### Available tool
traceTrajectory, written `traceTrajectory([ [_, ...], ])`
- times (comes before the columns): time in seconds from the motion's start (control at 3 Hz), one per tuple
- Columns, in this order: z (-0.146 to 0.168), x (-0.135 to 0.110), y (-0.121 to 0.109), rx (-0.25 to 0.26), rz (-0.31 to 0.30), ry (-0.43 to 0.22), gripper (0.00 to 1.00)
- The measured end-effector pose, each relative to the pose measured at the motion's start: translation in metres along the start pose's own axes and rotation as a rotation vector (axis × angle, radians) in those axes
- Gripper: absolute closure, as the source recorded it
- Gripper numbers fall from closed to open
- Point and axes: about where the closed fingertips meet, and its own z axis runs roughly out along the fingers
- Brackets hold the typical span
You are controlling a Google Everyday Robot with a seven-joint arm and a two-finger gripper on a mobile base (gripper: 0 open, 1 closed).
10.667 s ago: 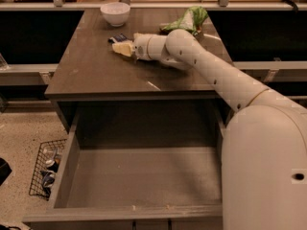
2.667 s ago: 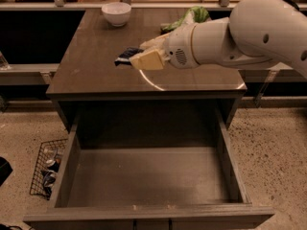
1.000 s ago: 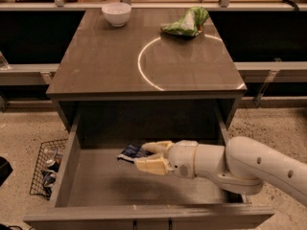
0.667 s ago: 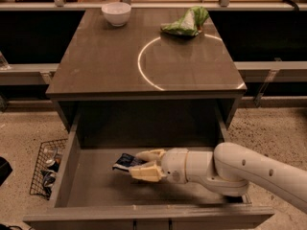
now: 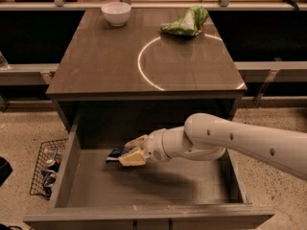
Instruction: Place rxbar blueberry into top drawer
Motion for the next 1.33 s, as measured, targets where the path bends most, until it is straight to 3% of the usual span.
traceTrajectory([
  [0.33, 0.0143, -0.0030, 0.0059, -0.026, -0.011, 0.017, 0.83],
  [1.33, 0.0170, -0.0039, 0.0087, -0.033, -0.014, 0.019, 0.12],
])
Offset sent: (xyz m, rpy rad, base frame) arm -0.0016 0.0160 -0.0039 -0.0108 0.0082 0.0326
